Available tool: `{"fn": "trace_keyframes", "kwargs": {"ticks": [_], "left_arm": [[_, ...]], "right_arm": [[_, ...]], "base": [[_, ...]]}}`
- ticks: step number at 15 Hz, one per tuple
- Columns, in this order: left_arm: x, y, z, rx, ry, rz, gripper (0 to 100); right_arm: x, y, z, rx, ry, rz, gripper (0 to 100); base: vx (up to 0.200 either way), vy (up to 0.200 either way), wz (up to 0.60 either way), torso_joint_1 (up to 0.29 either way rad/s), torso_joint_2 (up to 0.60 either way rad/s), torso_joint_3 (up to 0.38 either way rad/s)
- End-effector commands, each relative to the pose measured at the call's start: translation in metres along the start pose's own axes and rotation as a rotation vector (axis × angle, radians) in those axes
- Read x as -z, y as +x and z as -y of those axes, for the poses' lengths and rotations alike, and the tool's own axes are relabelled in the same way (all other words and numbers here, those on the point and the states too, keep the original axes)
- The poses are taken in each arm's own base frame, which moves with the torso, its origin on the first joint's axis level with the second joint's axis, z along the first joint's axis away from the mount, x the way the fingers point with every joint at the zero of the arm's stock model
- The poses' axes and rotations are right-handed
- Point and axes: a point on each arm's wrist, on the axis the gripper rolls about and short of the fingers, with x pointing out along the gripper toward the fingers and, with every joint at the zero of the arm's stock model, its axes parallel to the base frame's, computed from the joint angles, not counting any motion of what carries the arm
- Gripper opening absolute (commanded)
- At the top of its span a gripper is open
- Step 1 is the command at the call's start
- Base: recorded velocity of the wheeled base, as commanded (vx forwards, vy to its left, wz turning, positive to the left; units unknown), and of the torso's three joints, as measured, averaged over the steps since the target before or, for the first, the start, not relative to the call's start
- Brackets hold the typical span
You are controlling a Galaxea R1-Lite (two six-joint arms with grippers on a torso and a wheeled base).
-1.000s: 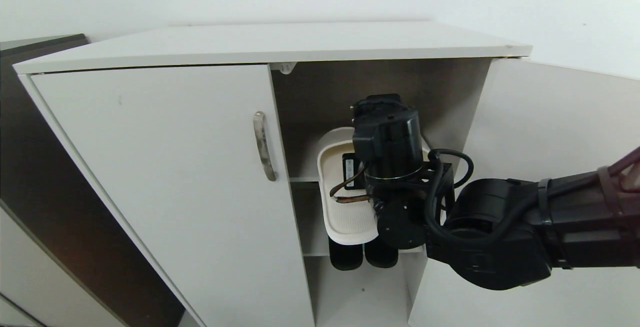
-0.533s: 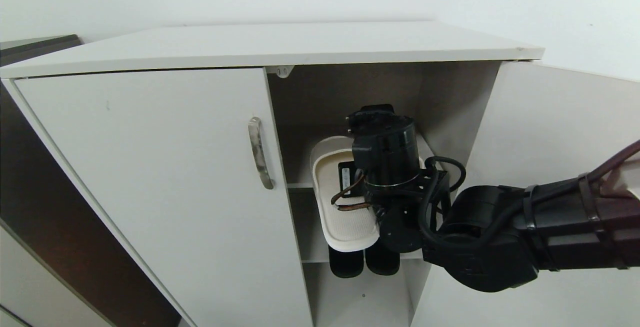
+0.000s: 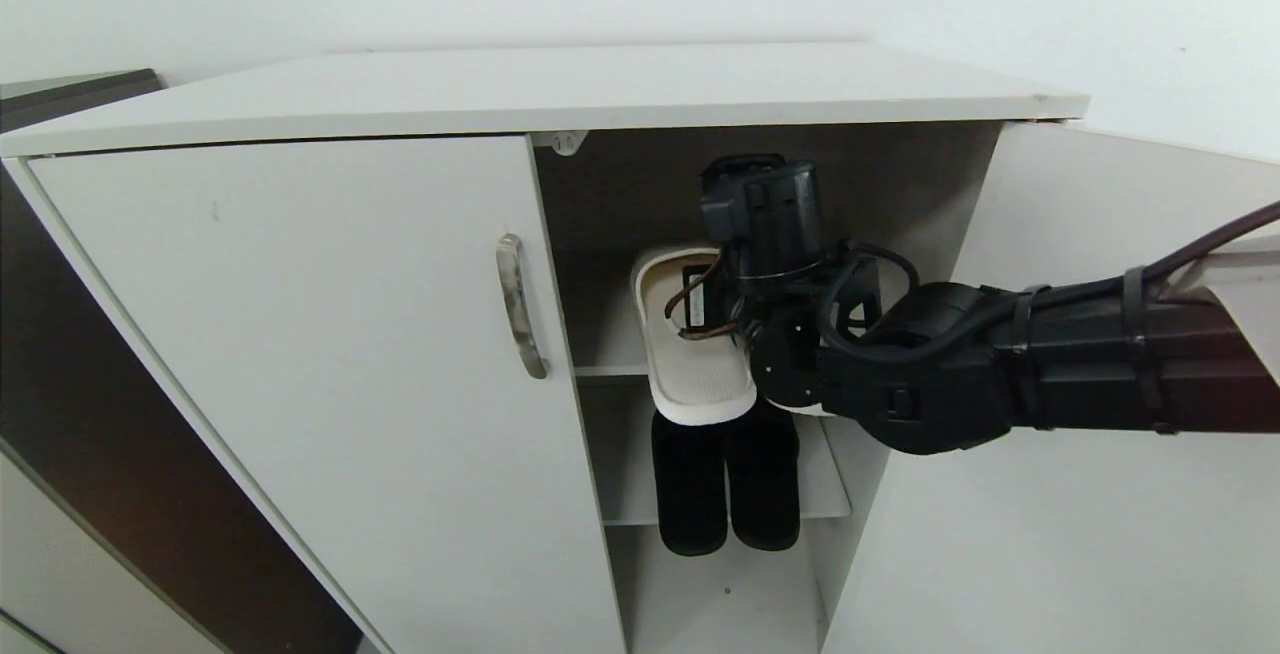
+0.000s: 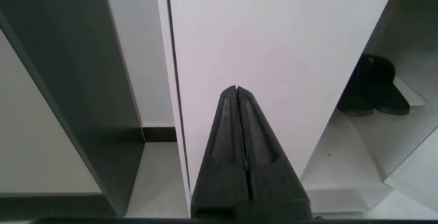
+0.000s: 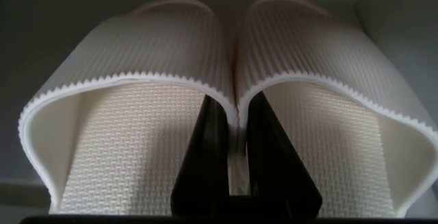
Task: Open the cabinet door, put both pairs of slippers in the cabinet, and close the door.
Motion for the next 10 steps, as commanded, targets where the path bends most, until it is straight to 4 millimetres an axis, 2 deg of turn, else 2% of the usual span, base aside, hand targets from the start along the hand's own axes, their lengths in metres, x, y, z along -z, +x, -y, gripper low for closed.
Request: {"fn": "trace_keyframes", "kwargs": {"ticks": [1, 10], "left_arm": [[0.0, 0.0, 0.0, -0.001, -0.001, 0.001, 0], [0.0, 0.0, 0.0, -0.001, -0.001, 0.001, 0]], "right_arm": [[0.002, 0.02, -0.001, 0.026, 0.006, 0.001, 0], [0.006, 0.047, -0.001, 0.063, 0.016, 0.009, 0]], "base": [[0.0, 0.0, 0.0, 0.0, 0.0, 0.0], [0.0, 0.0, 0.0, 0.0, 0.0, 0.0]]}}
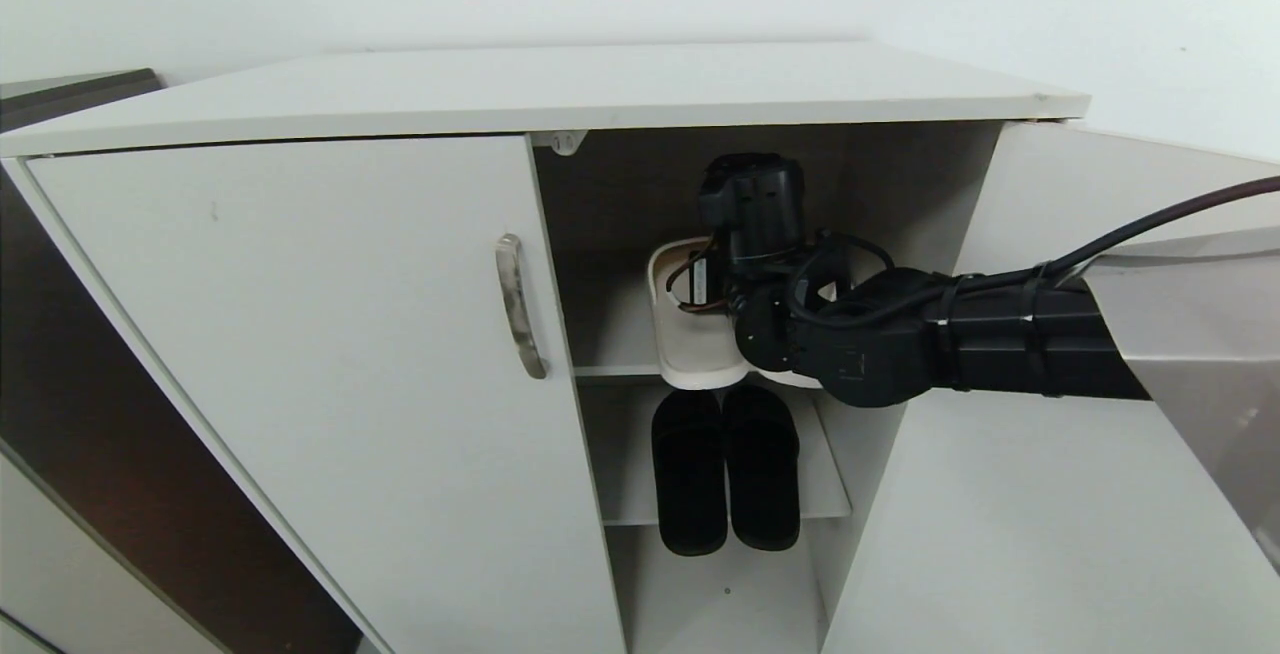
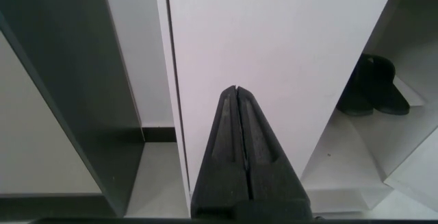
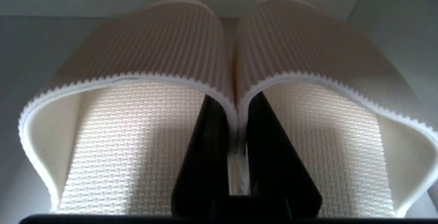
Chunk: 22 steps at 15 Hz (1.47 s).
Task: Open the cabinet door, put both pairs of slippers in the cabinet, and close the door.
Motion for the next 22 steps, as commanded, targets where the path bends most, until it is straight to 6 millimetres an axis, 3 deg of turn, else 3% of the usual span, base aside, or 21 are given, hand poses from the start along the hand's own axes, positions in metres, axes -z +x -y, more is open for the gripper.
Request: {"fn": "trace_keyframes", "kwargs": {"ticks": [1, 9, 10, 16, 22], "left_arm": [[0.0, 0.0, 0.0, 0.0, -0.001, 0.001, 0], [0.0, 0.0, 0.0, 0.0, -0.001, 0.001, 0], [0.0, 0.0, 0.0, -0.001, -0.001, -0.001, 0], [0.0, 0.0, 0.0, 0.0, -0.001, 0.001, 0], [0.0, 0.0, 0.0, 0.0, -0.001, 0.001, 0]], "right_arm": [[0.007, 0.007, -0.003, 0.004, -0.006, -0.007, 0], [0.01, 0.008, -0.003, 0.007, -0.011, -0.012, 0], [0.01, 0.008, -0.004, 0.005, -0.011, -0.012, 100], [0.007, -0.001, -0.001, 0.0, -0.018, -0.017, 100], [0.002, -0.076, 0.013, -0.087, -0.059, -0.048, 100]], "base": [[0.0, 0.0, 0.0, 0.0, 0.0, 0.0], [0.0, 0.0, 0.0, 0.0, 0.0, 0.0], [0.0, 0.0, 0.0, 0.0, 0.0, 0.0], [0.0, 0.0, 0.0, 0.0, 0.0, 0.0], [0.0, 0.0, 0.0, 0.0, 0.0, 0.0]]}}
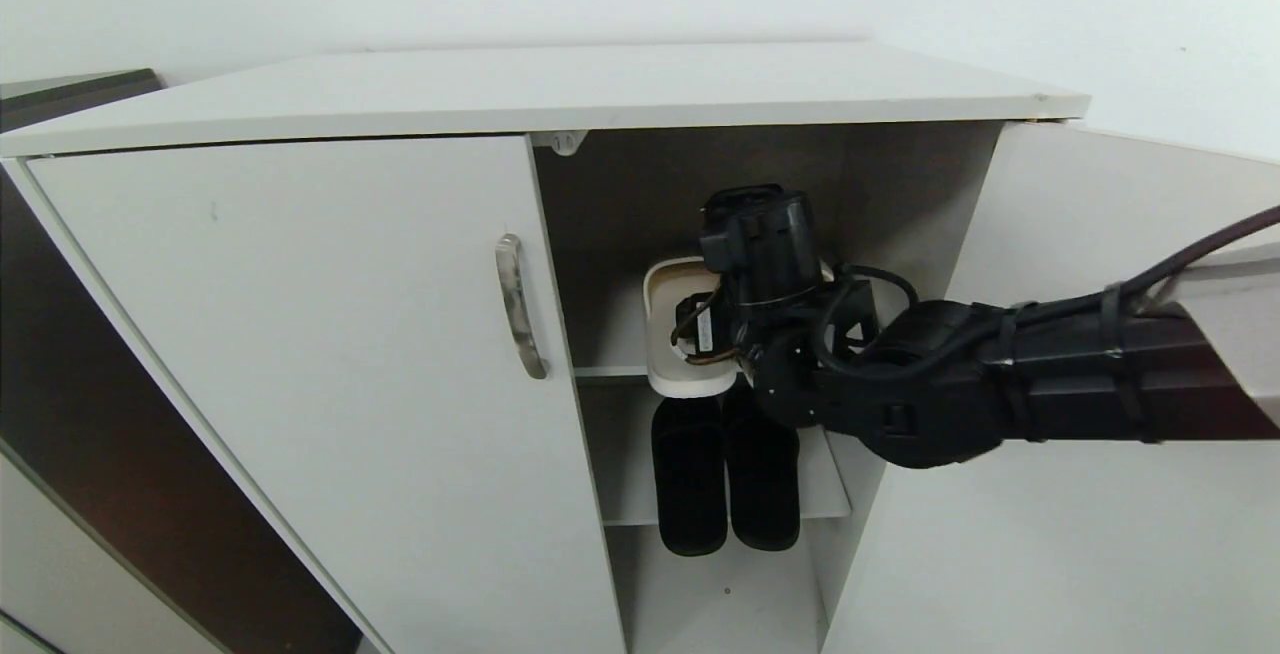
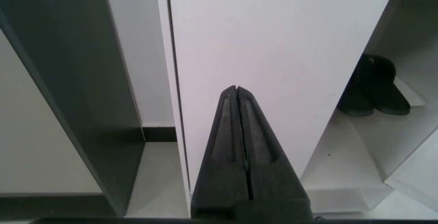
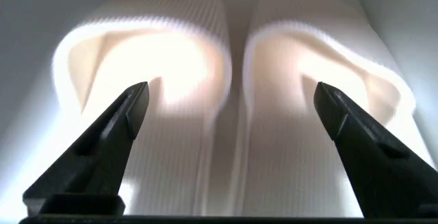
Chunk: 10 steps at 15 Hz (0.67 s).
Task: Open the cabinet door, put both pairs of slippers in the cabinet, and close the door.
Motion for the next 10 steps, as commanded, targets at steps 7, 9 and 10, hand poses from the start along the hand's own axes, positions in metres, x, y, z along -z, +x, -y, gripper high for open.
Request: {"fn": "trace_keyframes", "kwargs": {"ticks": [7, 9, 10], "left_arm": [[0.0, 0.0, 0.0, -0.001, 0.0, -0.001, 0], [0.0, 0.0, 0.0, 0.0, 0.0, 0.001, 0], [0.0, 0.0, 0.0, 0.001, 0.0, 0.001, 0]], "right_arm": [[0.01, -0.089, 0.022, -0.101, 0.028, 0.064, 100], [0.014, -0.091, 0.026, -0.104, 0.039, 0.072, 0], [0.019, -0.091, 0.027, -0.113, 0.036, 0.071, 0]], "base": [[0.0, 0.0, 0.0, 0.0, 0.0, 0.0], [0.0, 0.0, 0.0, 0.0, 0.0, 0.0], [0.0, 0.0, 0.0, 0.0, 0.0, 0.0]]}}
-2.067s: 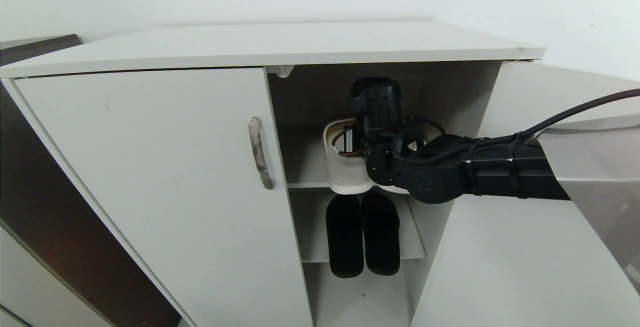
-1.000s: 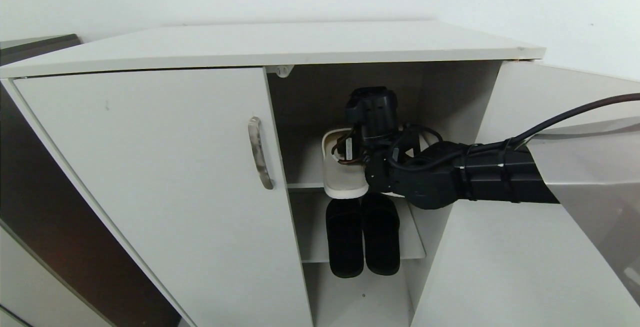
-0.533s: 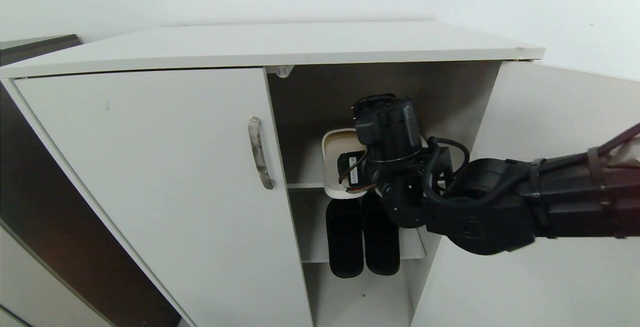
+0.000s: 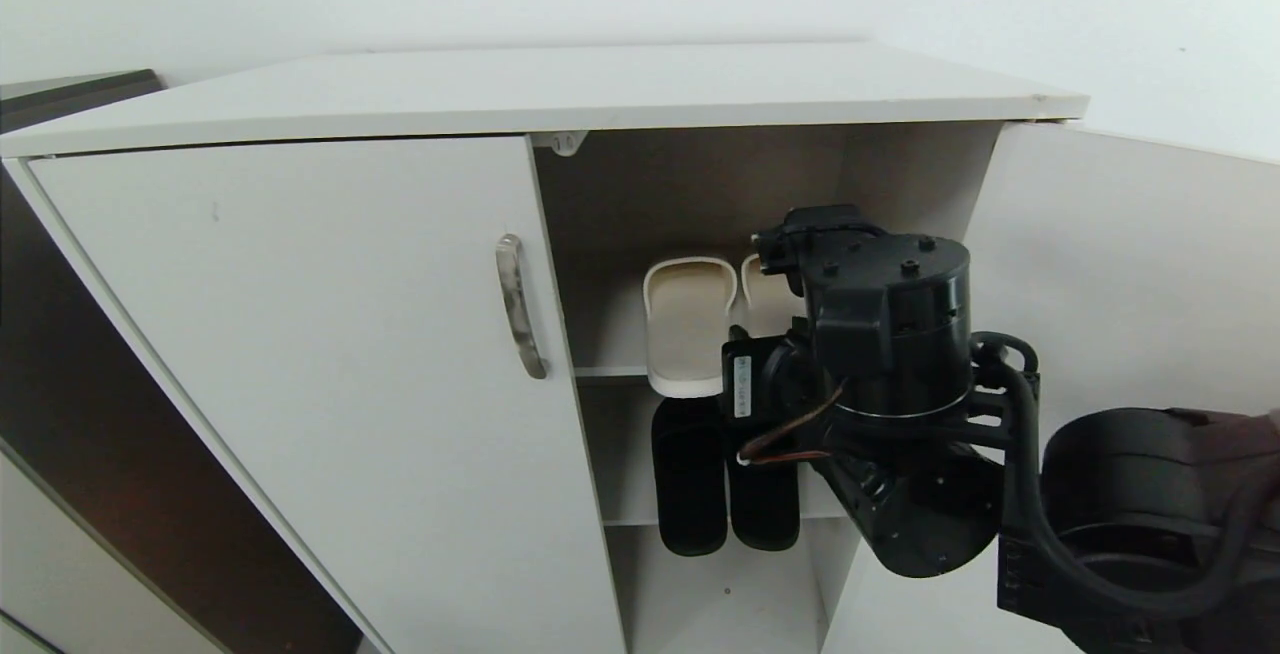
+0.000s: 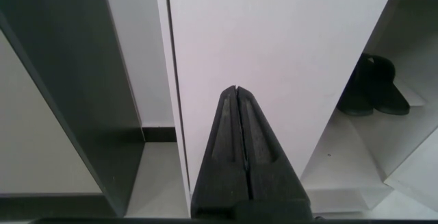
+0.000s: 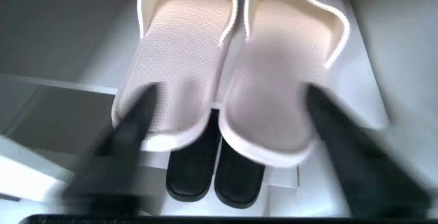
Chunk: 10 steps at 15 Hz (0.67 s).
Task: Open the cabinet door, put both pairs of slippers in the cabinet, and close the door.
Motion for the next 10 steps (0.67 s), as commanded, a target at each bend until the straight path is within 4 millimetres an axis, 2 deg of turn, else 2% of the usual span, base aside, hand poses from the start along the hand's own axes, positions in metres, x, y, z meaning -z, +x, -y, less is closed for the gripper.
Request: {"fn": "trace_keyframes", "kwargs": {"ticks": [1, 10], "left_arm": [[-0.0001, 0.0, 0.0, 0.0, -0.001, 0.001, 0], [-0.0001, 0.0, 0.0, 0.0, -0.001, 0.001, 0]], "right_arm": [[0.0038, -0.0046, 0.0044, -0.006, -0.003, 0.001, 0], [0.0085, -0.0061, -0.0007, -0.022, -0.011, -0.006, 0]], "base": [[0.0, 0.0, 0.0, 0.0, 0.0, 0.0], [0.0, 0.0, 0.0, 0.0, 0.0, 0.0]]}}
